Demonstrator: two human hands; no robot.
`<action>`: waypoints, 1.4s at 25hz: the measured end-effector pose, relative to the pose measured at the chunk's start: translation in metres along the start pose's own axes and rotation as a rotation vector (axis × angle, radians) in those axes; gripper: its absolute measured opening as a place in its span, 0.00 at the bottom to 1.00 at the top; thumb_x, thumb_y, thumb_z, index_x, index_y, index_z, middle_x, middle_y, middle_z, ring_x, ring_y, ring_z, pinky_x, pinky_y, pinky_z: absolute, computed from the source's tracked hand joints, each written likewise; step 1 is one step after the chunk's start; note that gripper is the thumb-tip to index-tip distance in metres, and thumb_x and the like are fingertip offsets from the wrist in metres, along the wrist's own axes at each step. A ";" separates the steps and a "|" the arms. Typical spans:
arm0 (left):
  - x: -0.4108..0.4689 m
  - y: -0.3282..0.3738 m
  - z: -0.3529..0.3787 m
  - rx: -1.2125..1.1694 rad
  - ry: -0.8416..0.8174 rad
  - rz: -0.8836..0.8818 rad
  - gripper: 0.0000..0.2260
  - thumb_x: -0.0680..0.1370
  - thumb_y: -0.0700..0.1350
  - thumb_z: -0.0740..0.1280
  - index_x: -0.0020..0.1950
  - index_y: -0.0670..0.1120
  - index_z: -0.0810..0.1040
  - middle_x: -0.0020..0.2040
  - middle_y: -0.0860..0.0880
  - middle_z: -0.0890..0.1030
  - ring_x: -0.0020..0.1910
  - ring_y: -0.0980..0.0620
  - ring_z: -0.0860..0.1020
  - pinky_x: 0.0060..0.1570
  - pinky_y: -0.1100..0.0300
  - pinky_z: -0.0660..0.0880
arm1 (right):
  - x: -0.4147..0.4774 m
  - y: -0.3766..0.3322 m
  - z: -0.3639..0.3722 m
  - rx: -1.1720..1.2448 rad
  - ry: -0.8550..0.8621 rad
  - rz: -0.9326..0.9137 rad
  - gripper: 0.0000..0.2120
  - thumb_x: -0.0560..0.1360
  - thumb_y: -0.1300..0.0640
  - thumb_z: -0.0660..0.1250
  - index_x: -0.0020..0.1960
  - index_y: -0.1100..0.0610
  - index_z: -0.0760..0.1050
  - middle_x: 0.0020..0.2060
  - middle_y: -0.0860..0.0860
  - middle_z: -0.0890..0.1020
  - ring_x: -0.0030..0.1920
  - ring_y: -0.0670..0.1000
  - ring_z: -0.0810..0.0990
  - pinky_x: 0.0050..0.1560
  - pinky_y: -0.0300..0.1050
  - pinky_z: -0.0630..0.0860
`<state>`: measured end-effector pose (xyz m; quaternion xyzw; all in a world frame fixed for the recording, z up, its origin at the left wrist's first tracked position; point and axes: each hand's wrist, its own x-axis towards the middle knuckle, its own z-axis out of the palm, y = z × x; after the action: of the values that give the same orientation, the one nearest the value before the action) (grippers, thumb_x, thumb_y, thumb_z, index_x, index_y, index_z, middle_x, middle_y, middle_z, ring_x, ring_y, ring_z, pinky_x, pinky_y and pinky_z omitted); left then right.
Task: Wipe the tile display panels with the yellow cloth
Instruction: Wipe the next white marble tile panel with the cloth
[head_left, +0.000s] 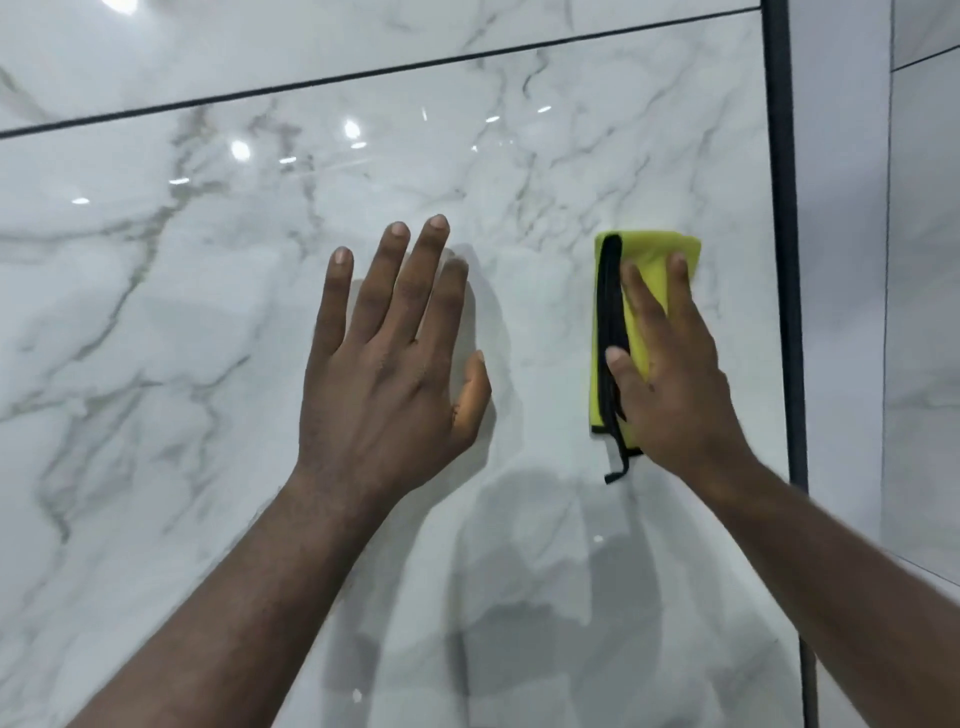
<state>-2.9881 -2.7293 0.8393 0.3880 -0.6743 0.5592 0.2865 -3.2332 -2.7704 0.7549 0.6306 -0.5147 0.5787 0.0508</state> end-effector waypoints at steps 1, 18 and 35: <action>0.009 0.003 0.001 -0.006 0.008 0.004 0.30 0.84 0.54 0.61 0.83 0.40 0.68 0.87 0.42 0.60 0.87 0.40 0.58 0.85 0.36 0.52 | 0.010 -0.005 -0.002 0.046 0.036 -0.020 0.36 0.84 0.53 0.65 0.85 0.35 0.51 0.86 0.43 0.44 0.85 0.53 0.53 0.72 0.61 0.73; 0.086 0.050 0.048 -0.045 0.007 0.195 0.30 0.82 0.52 0.63 0.82 0.39 0.70 0.86 0.41 0.63 0.86 0.39 0.61 0.84 0.35 0.54 | 0.007 0.082 -0.012 0.150 0.153 0.168 0.34 0.84 0.54 0.68 0.84 0.38 0.58 0.86 0.41 0.47 0.84 0.51 0.58 0.74 0.52 0.69; 0.080 0.072 0.077 0.007 -0.125 0.455 0.38 0.87 0.63 0.54 0.89 0.42 0.48 0.89 0.44 0.48 0.88 0.45 0.50 0.86 0.40 0.54 | 0.009 0.075 0.018 0.282 0.160 0.026 0.30 0.88 0.53 0.60 0.86 0.42 0.53 0.85 0.39 0.39 0.85 0.45 0.38 0.84 0.65 0.53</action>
<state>-3.0880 -2.8159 0.8506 0.2611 -0.7590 0.5864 0.1094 -3.2757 -2.8229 0.7159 0.5768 -0.4308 0.6941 -0.0050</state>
